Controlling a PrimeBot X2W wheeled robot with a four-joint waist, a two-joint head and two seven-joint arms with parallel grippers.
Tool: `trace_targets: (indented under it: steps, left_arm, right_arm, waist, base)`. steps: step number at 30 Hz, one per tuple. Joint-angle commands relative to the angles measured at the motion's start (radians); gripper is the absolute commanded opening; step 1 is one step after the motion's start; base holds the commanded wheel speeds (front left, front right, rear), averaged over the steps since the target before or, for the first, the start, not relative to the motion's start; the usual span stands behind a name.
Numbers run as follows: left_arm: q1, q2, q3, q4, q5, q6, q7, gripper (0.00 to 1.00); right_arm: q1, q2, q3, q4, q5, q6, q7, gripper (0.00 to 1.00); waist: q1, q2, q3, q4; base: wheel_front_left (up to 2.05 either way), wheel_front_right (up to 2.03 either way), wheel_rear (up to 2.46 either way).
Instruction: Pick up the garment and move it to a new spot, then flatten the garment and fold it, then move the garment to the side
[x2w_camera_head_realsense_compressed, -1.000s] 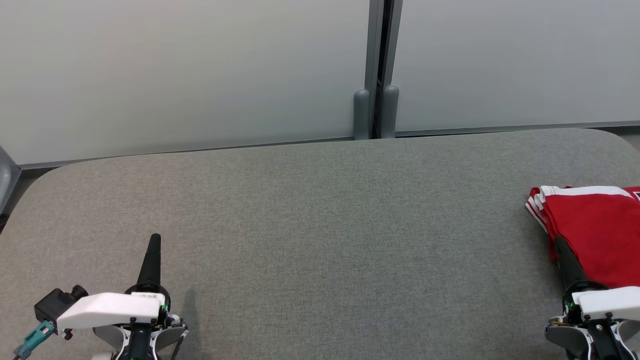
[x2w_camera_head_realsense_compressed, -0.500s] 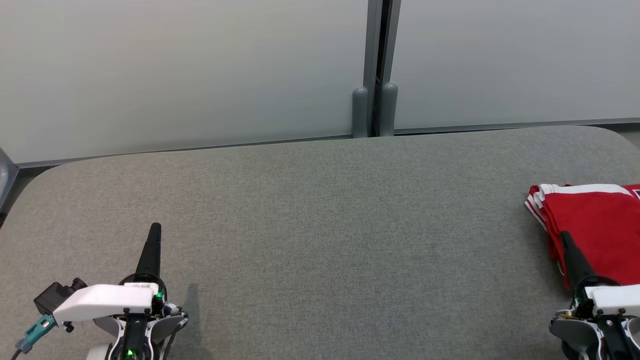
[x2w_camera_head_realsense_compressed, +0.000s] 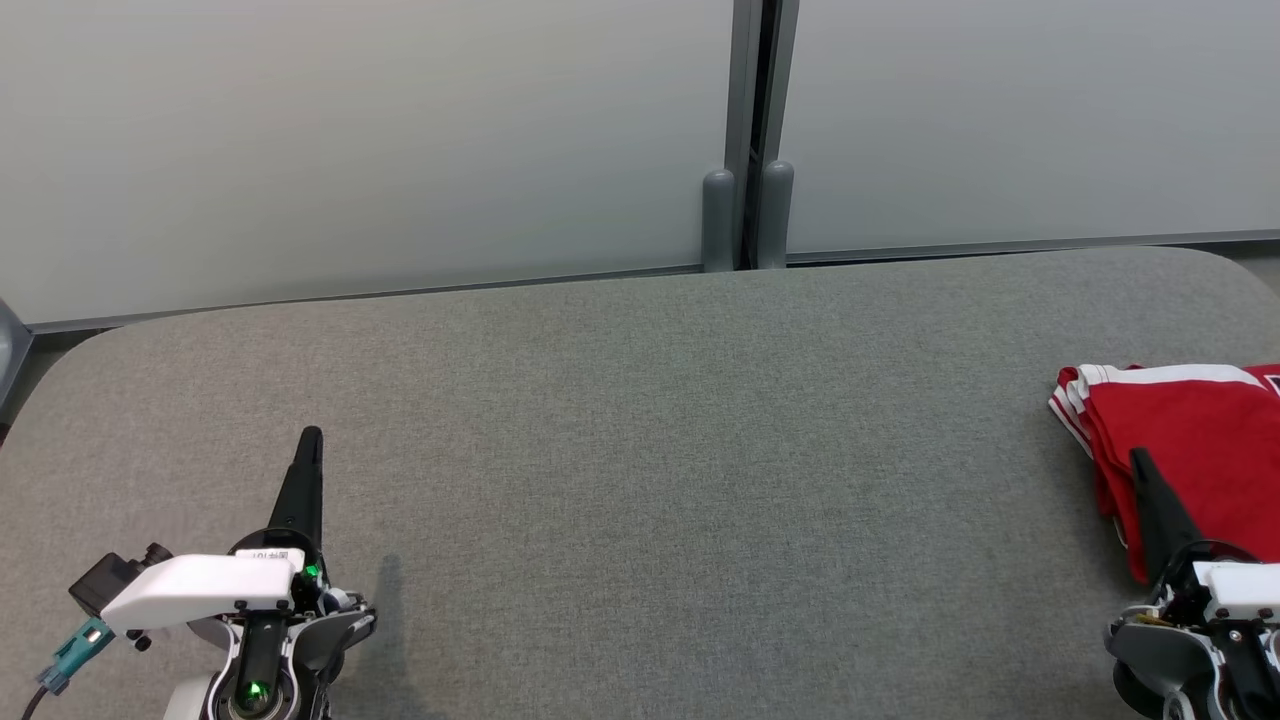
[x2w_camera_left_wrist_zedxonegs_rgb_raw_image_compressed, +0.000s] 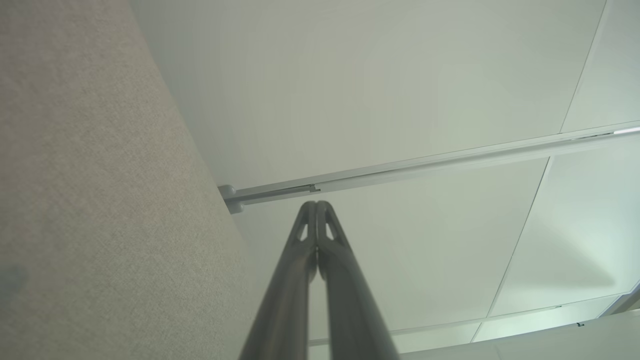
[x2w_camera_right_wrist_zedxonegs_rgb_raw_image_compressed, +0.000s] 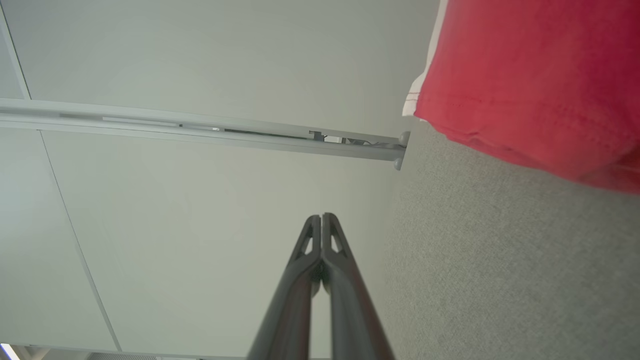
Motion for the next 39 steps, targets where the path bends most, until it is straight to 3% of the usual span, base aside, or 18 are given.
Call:
trace_targets:
  steps: [1, 15, 39]
  left_arm:
    - [-0.029, 0.006, 0.001, -0.003, -0.023, -0.006, 0.006, 0.0]
    - [-0.048, 0.006, 0.001, -0.001, -0.11, -0.014, 0.027, 0.0]
    - [-0.043, 0.006, 0.001, -0.001, -0.108, -0.013, 0.027, 0.0]
  right_arm:
    - [-0.007, -0.01, -0.007, -0.005, 0.02, 0.001, 0.006, 0.0]
    - [-0.017, -0.011, -0.02, -0.006, 0.111, 0.001, 0.023, 0.0]
    - [-0.016, -0.01, -0.019, -0.006, 0.11, 0.001, 0.02, 0.0]
  waist:
    - [0.0, 0.0, 0.001, 0.0]
    - [0.0, 0.0, 0.007, -0.003]
    - [0.0, 0.0, 0.007, -0.004]
  base:
    - [0.0, 0.0, 0.0]
    - [0.0, 0.0, 0.0]
    - [0.0, 0.0, 0.0]
